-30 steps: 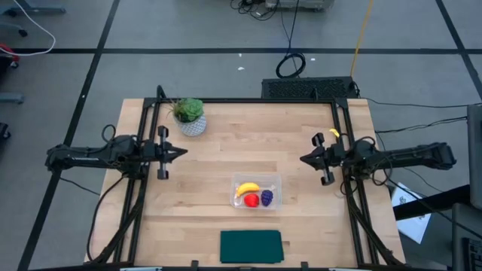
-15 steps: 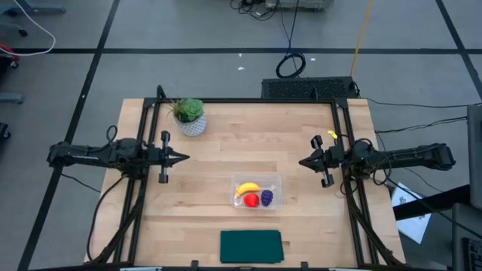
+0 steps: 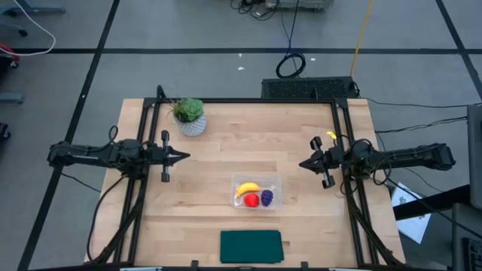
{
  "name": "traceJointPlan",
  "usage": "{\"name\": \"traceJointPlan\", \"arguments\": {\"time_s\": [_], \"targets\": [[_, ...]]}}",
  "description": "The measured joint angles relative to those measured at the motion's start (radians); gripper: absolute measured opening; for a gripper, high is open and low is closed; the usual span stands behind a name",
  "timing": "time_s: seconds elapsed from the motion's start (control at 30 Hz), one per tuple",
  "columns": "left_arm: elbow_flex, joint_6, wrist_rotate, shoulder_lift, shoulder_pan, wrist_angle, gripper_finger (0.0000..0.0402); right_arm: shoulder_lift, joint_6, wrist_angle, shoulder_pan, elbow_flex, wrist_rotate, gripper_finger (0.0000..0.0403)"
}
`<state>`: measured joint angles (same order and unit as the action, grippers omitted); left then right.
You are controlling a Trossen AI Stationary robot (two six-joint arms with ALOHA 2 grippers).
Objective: Pick and placing Produce into tupperware
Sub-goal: Return to Home Position
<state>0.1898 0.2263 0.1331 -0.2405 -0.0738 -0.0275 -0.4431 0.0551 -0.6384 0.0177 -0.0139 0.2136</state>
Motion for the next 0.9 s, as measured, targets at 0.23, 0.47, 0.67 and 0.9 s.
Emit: {"name": "traceJointPlan", "arguments": {"time_s": [0.23, 0.47, 0.67, 0.9], "targets": [[0.0, -0.041, 0.004, 0.0, 0.0, 0.0, 0.0001, 0.0, 0.0, 0.0, 0.0, 0.0, 0.0, 0.0], [0.0, -0.051, -0.027, 0.0, -0.001, 0.0, 0.0018, -0.001, 0.005, 0.001, 0.0, 0.0, 0.001, 0.0], [0.0, -0.052, -0.027, 0.0, 0.0, 0.01, 0.0016, 0.0, 0.005, 0.0, 0.0, 0.0, 0.001, 0.0], [0.0, -0.048, 0.036, 0.0, 0.0, 0.023, 0.0002, -0.001, 0.001, 0.0, 0.0, 0.0, -0.001, 0.0]]}}
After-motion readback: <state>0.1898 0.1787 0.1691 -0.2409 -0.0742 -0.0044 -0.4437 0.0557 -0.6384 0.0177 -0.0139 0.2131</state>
